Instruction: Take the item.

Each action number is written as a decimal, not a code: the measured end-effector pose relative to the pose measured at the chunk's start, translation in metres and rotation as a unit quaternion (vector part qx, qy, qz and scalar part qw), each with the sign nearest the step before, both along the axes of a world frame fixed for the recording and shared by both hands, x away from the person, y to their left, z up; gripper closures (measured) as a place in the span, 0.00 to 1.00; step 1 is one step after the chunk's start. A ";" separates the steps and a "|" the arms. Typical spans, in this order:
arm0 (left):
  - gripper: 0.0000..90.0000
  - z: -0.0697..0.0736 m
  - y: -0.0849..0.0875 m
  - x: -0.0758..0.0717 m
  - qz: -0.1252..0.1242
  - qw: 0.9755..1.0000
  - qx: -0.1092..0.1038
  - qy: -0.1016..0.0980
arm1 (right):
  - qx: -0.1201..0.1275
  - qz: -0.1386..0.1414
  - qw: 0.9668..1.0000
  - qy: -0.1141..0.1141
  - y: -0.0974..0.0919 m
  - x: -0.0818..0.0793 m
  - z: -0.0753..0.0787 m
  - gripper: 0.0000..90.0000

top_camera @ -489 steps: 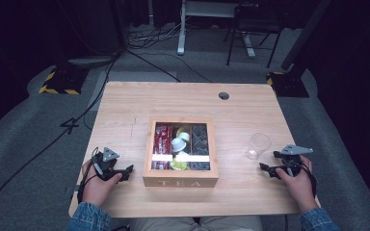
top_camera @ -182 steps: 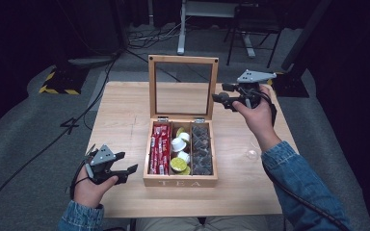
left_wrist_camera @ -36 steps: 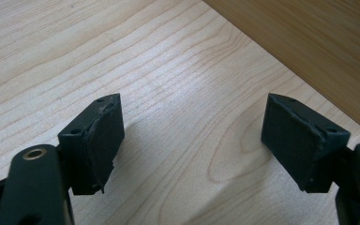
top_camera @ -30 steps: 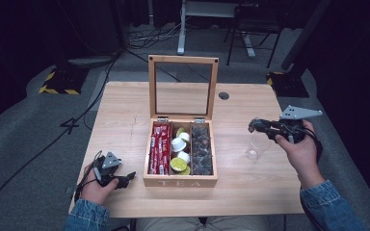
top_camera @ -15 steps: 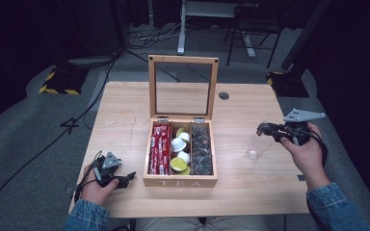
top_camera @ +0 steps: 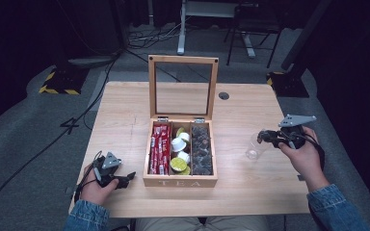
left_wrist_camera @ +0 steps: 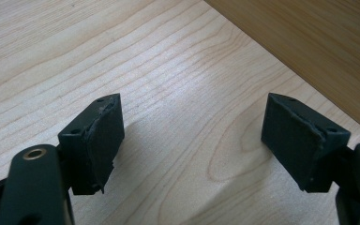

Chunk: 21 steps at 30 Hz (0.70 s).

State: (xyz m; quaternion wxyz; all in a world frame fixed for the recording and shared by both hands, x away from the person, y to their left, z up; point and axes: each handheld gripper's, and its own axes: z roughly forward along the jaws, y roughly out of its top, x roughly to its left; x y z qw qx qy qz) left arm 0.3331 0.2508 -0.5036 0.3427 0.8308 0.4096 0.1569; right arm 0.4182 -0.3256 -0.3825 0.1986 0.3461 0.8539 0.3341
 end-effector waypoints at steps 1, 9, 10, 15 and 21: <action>0.24 0.000 0.000 0.000 0.000 1.000 0.000 0.000 | 0.001 0.003 1.000 0.003 0.000 0.000 -0.001 0.83; 0.24 0.000 0.000 0.000 0.000 1.000 0.000 0.000 | -0.009 0.009 1.000 0.019 0.003 0.001 -0.008 0.83; 0.24 0.000 0.000 0.000 0.000 1.000 0.000 0.000 | -0.011 0.009 1.000 0.020 0.004 0.001 -0.009 0.82; 0.24 0.000 0.000 0.000 0.000 1.000 0.000 0.000 | -0.005 0.005 1.000 0.021 0.003 0.002 -0.011 0.66; 0.24 0.000 0.000 0.000 0.000 1.000 -0.001 0.000 | 0.015 -0.005 1.000 0.019 -0.001 0.003 -0.013 0.58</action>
